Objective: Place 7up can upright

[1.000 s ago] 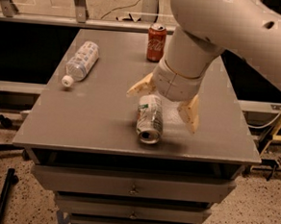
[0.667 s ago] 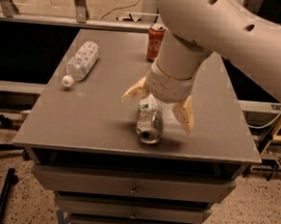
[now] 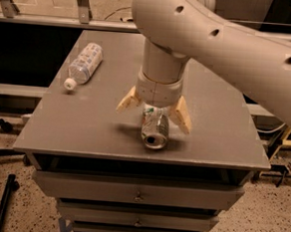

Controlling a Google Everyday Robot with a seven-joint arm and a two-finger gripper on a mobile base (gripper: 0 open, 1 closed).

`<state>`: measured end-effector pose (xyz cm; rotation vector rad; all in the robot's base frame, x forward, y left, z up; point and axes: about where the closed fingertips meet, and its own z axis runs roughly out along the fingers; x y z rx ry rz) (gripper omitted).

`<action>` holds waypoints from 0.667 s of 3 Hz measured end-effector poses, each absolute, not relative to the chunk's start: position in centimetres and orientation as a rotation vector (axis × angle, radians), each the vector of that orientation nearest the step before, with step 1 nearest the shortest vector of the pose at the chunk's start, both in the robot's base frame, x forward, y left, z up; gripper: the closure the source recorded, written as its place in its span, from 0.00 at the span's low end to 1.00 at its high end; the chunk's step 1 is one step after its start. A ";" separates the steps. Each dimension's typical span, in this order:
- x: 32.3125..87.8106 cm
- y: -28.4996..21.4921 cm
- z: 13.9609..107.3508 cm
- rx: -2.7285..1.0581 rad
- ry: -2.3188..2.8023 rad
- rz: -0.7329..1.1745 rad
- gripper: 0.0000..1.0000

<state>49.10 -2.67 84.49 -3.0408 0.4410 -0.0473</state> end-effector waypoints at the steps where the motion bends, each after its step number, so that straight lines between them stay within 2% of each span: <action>1: 49.2 -2.4 83.5 -3.098 0.463 -0.093 0.00; 2: 48.9 -2.2 82.8 -3.142 0.488 -0.131 0.00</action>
Offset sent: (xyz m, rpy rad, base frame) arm -0.0076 0.0046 -0.0232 -0.1873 -0.0440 -0.0403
